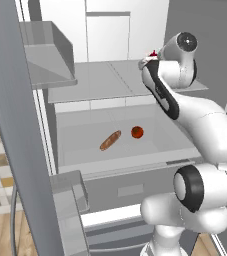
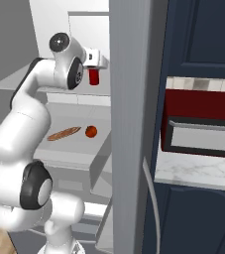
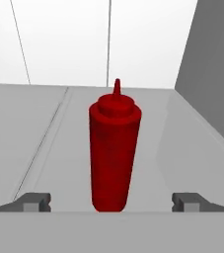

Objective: Place the mayonnaise and ketchup from the counter to the top shelf of the fridge. If the existing items in the fridge are on the top shelf, move them to other shelves.

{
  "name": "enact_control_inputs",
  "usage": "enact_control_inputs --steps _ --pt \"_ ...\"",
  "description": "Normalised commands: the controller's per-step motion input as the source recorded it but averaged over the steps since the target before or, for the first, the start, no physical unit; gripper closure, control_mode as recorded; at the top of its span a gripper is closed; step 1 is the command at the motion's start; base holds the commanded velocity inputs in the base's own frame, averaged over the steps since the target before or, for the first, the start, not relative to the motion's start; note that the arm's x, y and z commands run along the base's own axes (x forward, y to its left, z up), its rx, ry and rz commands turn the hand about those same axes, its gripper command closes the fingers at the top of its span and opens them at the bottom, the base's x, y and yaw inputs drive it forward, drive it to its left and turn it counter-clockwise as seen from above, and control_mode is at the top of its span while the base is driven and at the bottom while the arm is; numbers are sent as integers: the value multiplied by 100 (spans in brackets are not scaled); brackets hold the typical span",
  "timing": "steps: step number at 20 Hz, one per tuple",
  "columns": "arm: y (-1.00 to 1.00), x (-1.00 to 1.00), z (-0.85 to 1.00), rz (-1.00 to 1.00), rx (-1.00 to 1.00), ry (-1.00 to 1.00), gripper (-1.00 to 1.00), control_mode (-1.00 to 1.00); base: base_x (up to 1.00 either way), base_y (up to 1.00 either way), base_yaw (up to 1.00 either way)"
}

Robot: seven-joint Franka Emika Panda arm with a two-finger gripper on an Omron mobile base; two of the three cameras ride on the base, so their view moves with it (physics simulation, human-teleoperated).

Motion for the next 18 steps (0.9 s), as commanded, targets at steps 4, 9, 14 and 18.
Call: enact_control_inputs --steps 4,9,14,18 --pt "11 -100 25 0 1 -1 -100 -100 0 0 0" --pt "26 -100 31 0 5 0 -100 -100 0 0 0" --pt "34 -100 11 0 2 0 -100 -100 0 0 0" --pt "29 -100 0 0 2 0 -100 -100 0 0 0"
